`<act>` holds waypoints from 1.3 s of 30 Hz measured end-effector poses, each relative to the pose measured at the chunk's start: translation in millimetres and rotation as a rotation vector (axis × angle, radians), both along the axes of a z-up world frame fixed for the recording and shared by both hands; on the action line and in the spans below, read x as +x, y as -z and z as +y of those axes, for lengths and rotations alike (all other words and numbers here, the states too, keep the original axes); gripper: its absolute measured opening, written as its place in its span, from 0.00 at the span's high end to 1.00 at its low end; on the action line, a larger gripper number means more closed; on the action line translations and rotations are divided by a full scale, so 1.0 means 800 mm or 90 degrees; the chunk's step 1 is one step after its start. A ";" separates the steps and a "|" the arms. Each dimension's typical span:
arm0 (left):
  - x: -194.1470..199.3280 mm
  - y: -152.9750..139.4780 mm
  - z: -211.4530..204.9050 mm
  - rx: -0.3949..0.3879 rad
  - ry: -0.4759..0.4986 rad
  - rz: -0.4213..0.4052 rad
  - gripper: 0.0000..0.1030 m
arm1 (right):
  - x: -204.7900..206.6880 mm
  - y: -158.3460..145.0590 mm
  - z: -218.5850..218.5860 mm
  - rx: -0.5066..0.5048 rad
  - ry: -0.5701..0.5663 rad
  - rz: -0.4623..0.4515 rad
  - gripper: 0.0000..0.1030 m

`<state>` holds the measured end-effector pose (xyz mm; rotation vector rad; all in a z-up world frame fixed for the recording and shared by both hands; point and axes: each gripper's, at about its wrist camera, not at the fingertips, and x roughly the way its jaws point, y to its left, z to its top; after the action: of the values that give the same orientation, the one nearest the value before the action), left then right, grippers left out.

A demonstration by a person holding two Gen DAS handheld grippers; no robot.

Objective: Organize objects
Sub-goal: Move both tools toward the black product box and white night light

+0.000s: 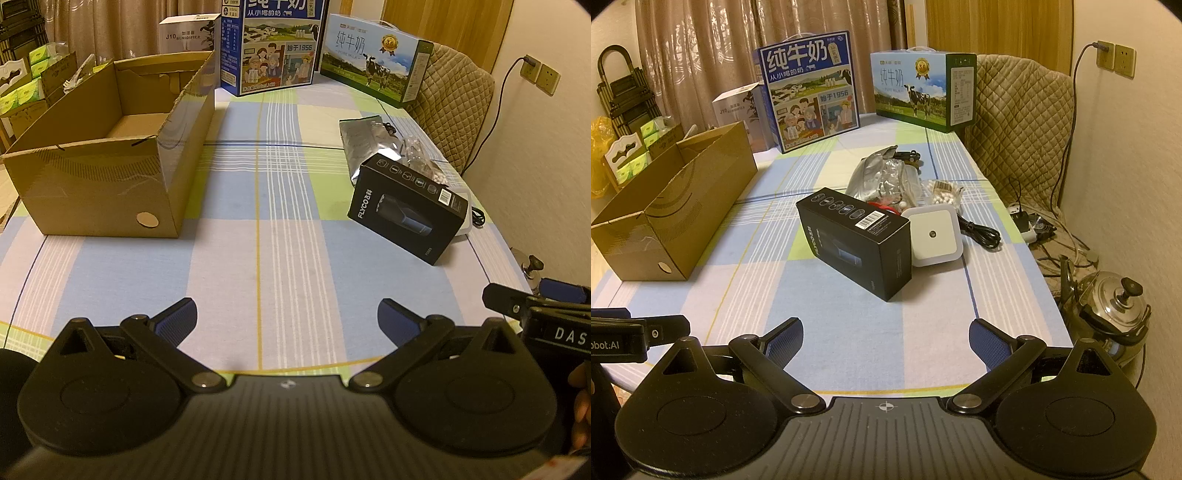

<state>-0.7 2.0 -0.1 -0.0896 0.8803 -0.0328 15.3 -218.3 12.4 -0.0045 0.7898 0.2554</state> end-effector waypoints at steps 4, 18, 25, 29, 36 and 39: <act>0.000 0.000 0.000 -0.002 0.001 0.000 0.01 | 0.000 0.000 0.000 0.000 0.000 0.000 0.08; 0.002 0.000 -0.001 -0.006 0.008 0.000 0.01 | 0.002 0.000 -0.001 0.001 0.000 0.001 0.08; 0.004 -0.001 -0.002 -0.009 0.013 0.001 0.01 | 0.002 -0.002 -0.002 0.001 -0.001 0.002 0.08; 0.006 -0.002 -0.002 -0.013 0.016 0.003 0.01 | 0.003 0.000 -0.003 0.002 -0.001 0.003 0.08; 0.007 -0.002 -0.004 -0.011 0.019 0.003 0.01 | 0.003 0.002 -0.003 0.003 -0.002 0.004 0.08; 0.007 -0.002 -0.004 -0.012 0.018 0.003 0.01 | 0.003 0.001 -0.003 0.003 -0.003 0.005 0.08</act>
<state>4.7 -0.8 1.7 -0.0957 0.8868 -0.0674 18.0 -220.9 11.6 -0.0014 0.7970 0.2614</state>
